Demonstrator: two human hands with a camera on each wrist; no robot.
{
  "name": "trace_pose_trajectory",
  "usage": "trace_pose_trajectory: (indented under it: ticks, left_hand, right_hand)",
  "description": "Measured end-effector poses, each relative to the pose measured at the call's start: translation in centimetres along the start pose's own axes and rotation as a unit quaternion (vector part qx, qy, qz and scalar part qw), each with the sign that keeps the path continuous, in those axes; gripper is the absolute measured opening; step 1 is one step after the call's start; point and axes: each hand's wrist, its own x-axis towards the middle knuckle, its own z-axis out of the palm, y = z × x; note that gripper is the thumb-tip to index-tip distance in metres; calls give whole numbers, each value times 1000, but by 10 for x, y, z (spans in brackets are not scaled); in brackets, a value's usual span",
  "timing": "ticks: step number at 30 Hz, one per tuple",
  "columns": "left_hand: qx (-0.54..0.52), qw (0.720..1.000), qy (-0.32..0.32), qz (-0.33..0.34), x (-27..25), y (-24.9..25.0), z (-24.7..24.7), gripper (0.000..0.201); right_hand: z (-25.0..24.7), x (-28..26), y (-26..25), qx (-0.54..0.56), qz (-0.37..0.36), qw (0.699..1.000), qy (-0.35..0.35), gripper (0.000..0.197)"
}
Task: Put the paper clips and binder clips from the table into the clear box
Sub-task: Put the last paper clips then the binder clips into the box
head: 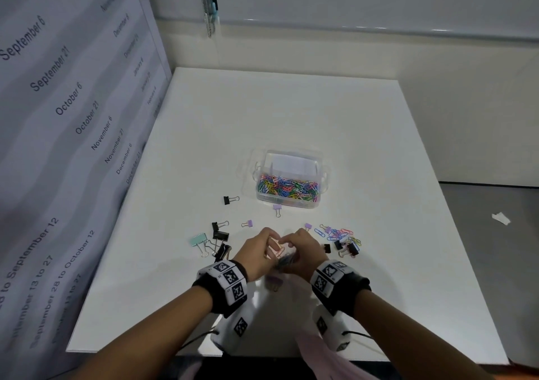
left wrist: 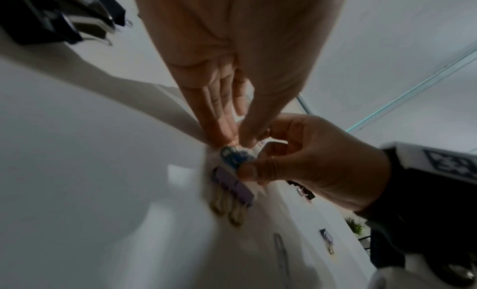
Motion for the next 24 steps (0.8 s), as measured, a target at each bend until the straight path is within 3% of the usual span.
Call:
trace_pose_trajectory:
  ticks: [3, 8, 15, 20, 24]
  left_hand:
    - [36, 999, -22, 0, -3, -3, -3, 55]
    - [164, 986, -28, 19, -6, -5, 0, 60]
    - [183, 982, -16, 29, 6, 2, -3, 43]
    - [196, 980, -8, 33, 16, 7, -7, 21]
    - [200, 979, -28, 29, 20, 9, -8, 17]
  right_hand:
    - [0, 5, -1, -5, -22, 1000, 3, 46]
    - [-10, 13, -10, -78, -21, 996, -48, 22]
    - [-45, 16, -17, -94, 1, 994, -60, 15]
    - [-87, 28, -27, -68, 1, 998, 10, 8]
    - [-113, 50, -34, -24, 14, 995, 95, 9]
